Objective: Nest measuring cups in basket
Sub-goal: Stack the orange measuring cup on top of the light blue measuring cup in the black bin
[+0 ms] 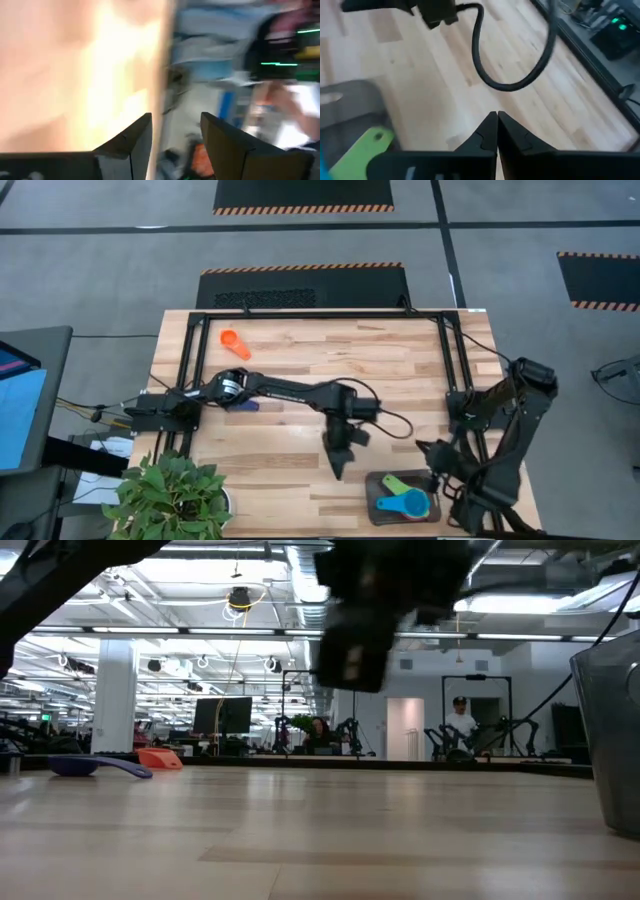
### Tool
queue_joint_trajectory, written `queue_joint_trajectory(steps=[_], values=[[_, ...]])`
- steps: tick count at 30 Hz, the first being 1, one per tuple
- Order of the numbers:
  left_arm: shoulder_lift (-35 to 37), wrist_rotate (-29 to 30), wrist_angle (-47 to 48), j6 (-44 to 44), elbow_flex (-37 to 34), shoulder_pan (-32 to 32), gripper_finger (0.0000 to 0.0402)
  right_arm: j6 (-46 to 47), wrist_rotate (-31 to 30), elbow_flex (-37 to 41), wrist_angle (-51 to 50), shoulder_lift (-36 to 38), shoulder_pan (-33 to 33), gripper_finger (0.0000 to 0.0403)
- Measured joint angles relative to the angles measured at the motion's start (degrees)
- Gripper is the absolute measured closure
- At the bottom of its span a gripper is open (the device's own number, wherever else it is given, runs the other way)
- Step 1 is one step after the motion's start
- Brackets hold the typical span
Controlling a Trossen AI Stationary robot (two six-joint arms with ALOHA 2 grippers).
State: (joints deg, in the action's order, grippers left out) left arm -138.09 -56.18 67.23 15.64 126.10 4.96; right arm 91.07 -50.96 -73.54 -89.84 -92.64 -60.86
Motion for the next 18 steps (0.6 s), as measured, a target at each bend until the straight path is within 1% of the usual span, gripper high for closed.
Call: queue_joint_trajectory(steps=[3,6,7,8,11,12,16,18], values=[[2.0,12.8,13.8,-9.5,0.0,-1.2,0.0246,-2.5,-0.4,0.0,-0.2,0.0,4.1,0.0385],[5.0,28.8,22.9,-16.2,0.0,-2.0,0.0246,-5.2,-2.2,0.0,-0.2,0.0,8.6,0.0391],[6.0,33.5,23.4,-17.6,-0.1,-2.1,0.0246,-5.4,-3.3,0.0,-0.2,0.0,10.2,0.0392],[7.4,36.8,22.2,-18.3,-0.8,-2.2,0.0246,-5.4,-4.1,0.0,-0.2,0.0,11.9,0.0392],[12.2,41.5,22.8,-21.2,-2.1,-3.0,0.0246,-4.1,-7.5,0.0,-0.2,0.0,17.2,0.0384],[13.6,44.2,22.6,-21.3,-2.4,-3.3,0.0246,-2.6,-8.8,0.0,-0.2,0.0,19.1,0.038],[20.8,57.5,21.9,-20.8,-7.0,-4.6,0.0246,4.0,-14.8,0.0,-0.2,0.1,26.2,0.0369],[25.1,65.0,21.9,-19.0,-10.0,-5.5,0.0246,6.6,-16.1,-0.2,0.0,0.1,29.8,0.0367]])
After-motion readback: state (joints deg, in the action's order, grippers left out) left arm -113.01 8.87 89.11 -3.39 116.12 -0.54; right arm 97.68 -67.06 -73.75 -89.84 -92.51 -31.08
